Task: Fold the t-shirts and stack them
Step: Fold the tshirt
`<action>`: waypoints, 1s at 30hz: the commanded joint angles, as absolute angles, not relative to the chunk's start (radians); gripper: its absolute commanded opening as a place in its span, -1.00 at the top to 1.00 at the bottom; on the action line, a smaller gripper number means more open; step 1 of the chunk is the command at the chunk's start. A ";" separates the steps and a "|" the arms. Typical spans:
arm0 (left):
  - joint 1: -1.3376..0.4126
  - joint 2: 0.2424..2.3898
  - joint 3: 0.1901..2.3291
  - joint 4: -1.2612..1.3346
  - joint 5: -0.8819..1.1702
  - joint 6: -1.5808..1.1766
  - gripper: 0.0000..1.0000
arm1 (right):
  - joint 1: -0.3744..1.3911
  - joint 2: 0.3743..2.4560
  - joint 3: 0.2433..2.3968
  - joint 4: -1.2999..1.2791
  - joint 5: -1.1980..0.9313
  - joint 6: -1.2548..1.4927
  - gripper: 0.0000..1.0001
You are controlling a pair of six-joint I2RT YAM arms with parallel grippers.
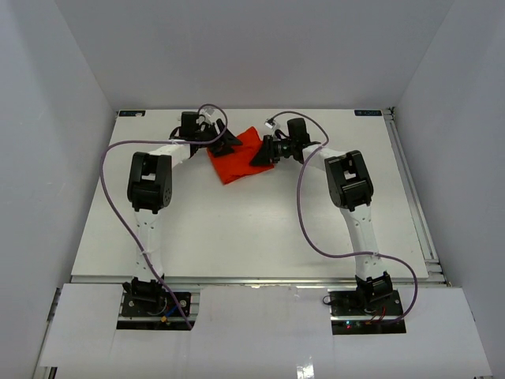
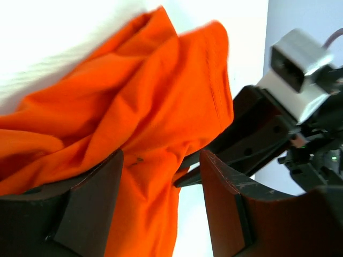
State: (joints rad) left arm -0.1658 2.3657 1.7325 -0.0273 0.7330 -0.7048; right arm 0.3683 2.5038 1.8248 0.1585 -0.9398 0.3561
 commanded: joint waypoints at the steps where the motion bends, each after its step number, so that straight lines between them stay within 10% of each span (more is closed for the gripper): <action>1: -0.130 2.368 1.756 0.035 0.696 -0.730 -0.41 | 0.356 2.523 1.818 0.132 -0.897 0.360 0.47; 30: -0.067 2.027 1.513 0.193 0.820 -0.762 -0.45 | 0.333 2.453 2.008 0.310 -1.036 0.513 0.52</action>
